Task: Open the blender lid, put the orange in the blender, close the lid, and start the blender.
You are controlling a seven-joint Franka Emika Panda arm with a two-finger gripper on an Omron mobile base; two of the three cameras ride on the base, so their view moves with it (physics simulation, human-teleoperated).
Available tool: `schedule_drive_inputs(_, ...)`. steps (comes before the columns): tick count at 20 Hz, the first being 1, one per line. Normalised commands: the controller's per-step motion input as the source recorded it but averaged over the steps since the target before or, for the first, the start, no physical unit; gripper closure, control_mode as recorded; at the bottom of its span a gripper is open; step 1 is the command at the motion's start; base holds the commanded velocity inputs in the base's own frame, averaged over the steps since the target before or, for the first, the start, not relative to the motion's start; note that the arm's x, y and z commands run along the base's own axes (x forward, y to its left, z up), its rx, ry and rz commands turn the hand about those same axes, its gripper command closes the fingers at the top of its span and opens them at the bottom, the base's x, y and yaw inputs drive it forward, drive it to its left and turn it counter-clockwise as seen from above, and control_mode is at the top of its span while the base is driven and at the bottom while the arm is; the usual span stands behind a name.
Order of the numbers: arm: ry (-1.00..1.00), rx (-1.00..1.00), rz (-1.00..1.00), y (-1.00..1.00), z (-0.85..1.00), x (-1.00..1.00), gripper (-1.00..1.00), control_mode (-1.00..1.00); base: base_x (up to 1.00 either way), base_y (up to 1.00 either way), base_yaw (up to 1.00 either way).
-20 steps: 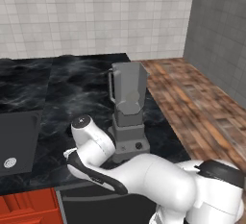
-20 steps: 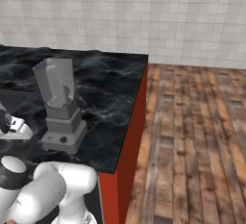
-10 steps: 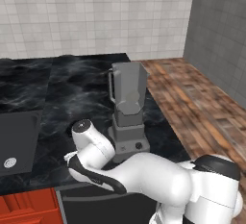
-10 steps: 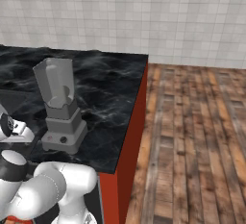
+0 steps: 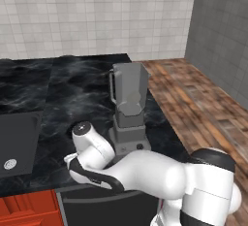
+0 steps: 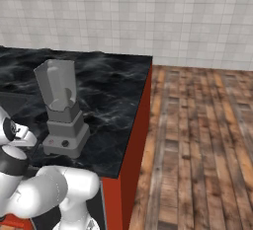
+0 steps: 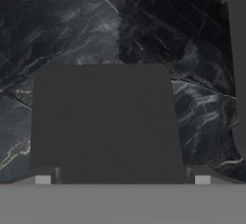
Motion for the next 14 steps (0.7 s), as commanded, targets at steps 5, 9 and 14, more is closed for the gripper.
schedule_drive_inputs(5, 0.00, 0.00, 0.00, 0.11, -0.11, 0.15, -1.00, -1.00, 0.00, 0.00, 0.00)
schedule_drive_inputs(9, 0.00, 0.00, 0.00, 0.00, -0.14, 0.11, -1.00, -1.00, 0.00, 0.00, 0.00)
schedule_drive_inputs(14, 0.01, 0.01, 0.00, -0.01, -0.26, 0.09, -1.00, -1.00, 0.00, 0.00, 0.00)
